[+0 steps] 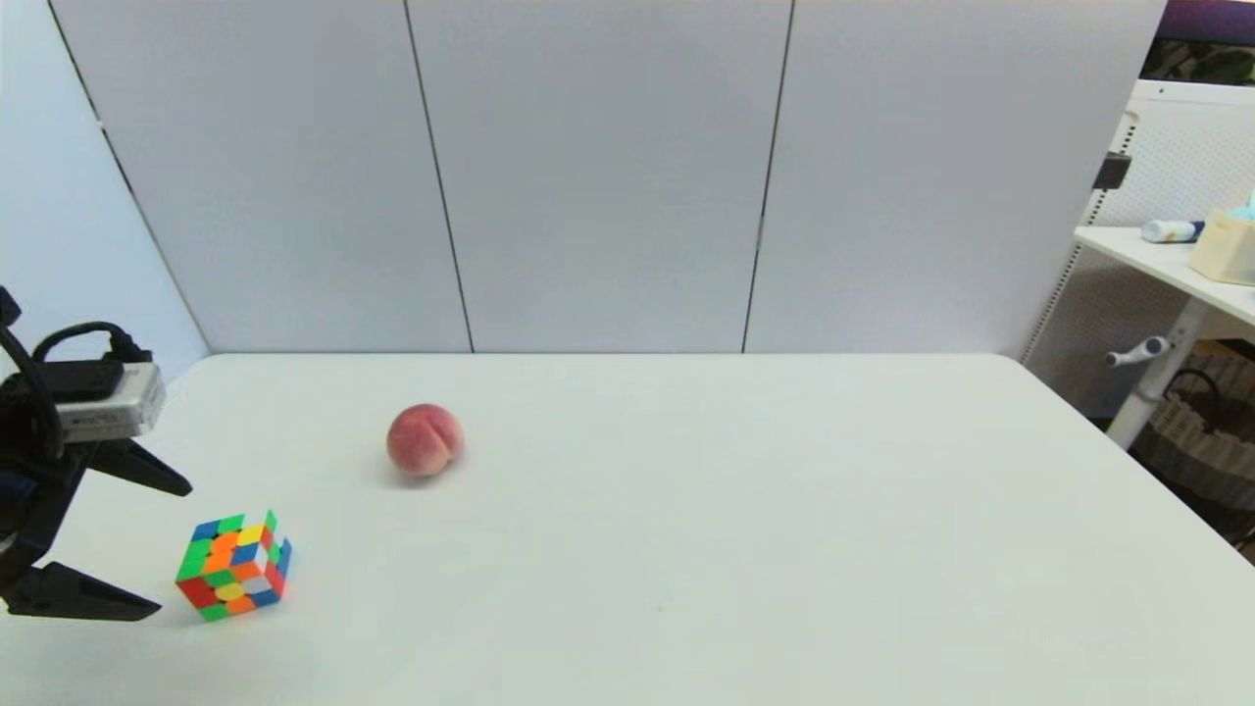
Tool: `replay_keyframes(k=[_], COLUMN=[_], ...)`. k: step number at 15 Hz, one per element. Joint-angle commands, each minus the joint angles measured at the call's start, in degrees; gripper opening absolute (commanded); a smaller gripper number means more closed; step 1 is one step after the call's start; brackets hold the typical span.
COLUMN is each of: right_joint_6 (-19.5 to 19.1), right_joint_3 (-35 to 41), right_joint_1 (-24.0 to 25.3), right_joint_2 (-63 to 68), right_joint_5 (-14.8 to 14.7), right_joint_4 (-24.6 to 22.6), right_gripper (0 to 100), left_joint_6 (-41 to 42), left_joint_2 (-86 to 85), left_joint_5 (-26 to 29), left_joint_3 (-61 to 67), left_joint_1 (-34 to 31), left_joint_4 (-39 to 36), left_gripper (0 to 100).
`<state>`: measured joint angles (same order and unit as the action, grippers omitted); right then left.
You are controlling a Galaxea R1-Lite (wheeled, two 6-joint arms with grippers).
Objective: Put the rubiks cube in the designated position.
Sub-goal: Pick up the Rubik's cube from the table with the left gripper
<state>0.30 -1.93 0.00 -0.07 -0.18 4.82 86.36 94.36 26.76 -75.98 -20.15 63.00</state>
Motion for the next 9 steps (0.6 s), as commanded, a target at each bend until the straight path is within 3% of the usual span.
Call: replay_keyframes(k=[1,9], right_joint_6=[-0.1,0.0], right_joint_3=[0.0,0.0], right_joint_1=[0.0,0.0], right_joint_2=[0.1,0.1], right_joint_5=[0.0,0.0], right_joint_4=[0.0,0.0], right_gripper=[100,100], left_joint_6=[1.1,0.5], left_joint_2=[6.1,10.1], left_joint_5=[-2.0,-1.5], left_joint_3=[0.6,0.2], left_joint_1=[0.8,2.7], left_joint_4=[-3.7,-6.5], left_gripper=[100,100])
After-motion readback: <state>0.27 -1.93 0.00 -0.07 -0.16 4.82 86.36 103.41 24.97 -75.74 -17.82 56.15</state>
